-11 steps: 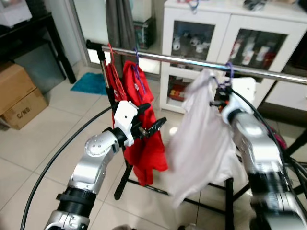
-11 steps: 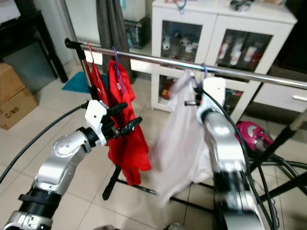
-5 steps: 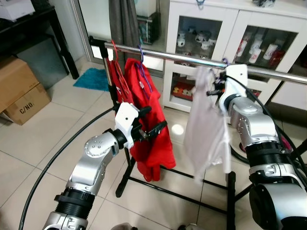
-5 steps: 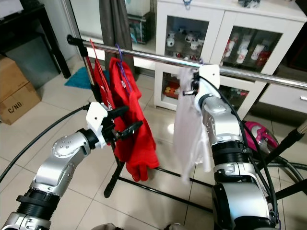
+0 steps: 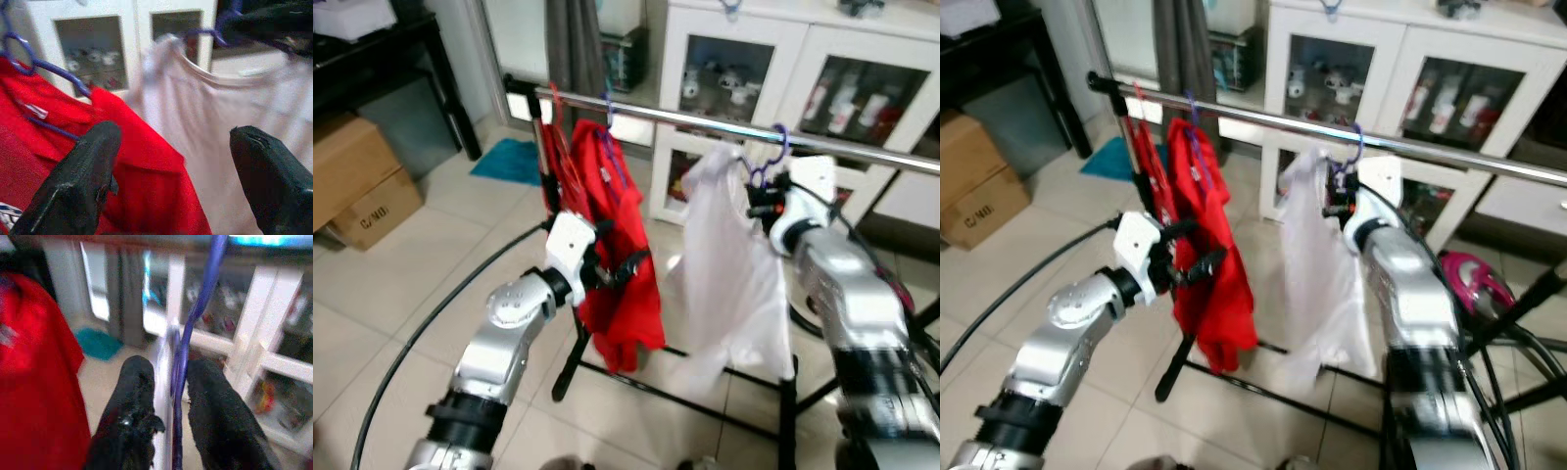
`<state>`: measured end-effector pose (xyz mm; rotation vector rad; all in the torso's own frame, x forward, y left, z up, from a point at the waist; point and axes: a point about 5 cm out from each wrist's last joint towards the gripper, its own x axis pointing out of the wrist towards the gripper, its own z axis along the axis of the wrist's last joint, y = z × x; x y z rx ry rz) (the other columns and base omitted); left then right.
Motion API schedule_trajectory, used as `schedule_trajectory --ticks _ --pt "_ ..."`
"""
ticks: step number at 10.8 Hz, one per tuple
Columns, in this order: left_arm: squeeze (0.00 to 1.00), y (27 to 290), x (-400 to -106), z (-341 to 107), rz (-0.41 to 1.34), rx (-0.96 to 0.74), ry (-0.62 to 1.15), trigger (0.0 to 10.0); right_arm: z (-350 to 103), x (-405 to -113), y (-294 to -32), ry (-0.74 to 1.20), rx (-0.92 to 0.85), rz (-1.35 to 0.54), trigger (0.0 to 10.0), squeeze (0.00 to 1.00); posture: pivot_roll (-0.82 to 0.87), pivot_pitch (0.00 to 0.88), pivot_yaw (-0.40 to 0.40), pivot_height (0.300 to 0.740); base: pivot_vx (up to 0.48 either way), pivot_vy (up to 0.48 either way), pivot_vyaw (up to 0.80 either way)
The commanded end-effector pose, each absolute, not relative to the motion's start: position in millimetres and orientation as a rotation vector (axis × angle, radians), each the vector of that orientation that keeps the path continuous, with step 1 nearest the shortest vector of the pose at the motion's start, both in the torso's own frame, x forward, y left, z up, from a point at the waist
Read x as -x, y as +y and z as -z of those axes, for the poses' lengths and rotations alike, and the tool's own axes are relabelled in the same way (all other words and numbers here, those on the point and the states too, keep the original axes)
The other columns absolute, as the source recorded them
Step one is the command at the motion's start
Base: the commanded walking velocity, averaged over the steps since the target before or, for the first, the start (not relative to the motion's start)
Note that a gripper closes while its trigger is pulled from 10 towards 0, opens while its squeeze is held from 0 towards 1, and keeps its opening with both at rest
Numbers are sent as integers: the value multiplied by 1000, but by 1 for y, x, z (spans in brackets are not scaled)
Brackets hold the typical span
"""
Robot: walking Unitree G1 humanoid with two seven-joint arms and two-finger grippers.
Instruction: Hang hanger
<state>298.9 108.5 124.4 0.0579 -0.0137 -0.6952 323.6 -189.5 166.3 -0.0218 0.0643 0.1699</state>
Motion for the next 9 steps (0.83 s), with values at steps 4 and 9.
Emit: schedule_trajectory --ticks 4,9 --pt "804 119 -305 -122 523 -2 -51 10000 -170 -270 -189 -83 -130 -297 10000 1000 7 0 47 740 0 0 0" --pt "659 139 -281 -102 391 11 29 10000 -132 -217 -195 -19 -136 -55 10000 1000 9 0 42 740 0 0 0"
